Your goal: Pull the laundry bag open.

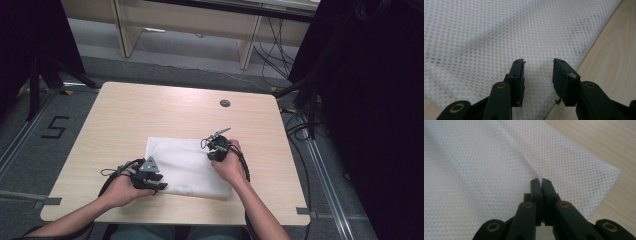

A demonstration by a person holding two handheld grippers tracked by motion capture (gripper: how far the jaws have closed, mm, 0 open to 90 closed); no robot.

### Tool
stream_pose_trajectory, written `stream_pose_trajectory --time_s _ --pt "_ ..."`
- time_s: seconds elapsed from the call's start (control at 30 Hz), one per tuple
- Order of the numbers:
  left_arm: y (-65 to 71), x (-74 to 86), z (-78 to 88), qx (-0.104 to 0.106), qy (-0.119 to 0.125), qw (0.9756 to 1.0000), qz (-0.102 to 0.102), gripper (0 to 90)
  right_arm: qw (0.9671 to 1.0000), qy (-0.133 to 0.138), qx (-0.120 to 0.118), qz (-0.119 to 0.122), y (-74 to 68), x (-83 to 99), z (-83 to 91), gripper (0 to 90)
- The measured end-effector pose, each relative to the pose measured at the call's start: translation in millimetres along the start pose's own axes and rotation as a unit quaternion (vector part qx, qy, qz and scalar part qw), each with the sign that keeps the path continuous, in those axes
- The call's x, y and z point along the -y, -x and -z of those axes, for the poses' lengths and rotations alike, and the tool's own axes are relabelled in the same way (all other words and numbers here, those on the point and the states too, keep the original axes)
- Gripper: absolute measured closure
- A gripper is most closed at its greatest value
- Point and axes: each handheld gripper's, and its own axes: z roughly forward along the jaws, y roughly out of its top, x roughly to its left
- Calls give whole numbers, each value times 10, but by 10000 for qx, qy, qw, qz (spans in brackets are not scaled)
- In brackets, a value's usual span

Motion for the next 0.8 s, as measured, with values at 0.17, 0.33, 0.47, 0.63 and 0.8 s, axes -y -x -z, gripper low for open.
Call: stream_pose_trajectory --time_s 0.17,0.33,0.47,0.63,0.8 --pt "-4 -4 5 -20 -19 10000 -86 609 9995 268 -36 138 -43 -33 200 900" --pt "0 -3 3 -34 -16 10000 -85 608 9997 214 -110 58 -79 -24 281 900" --pt "-3 -2 3 -23 -13 10000 -79 608 9995 257 -167 -11 -78 1 302 900" --pt "-2 -3 2 -33 -13 10000 -82 608 9991 374 -196 65 -114 9 374 900" --pt "3 -2 3 -48 -9 9999 -90 608 9985 494 -184 173 -164 23 453 900"
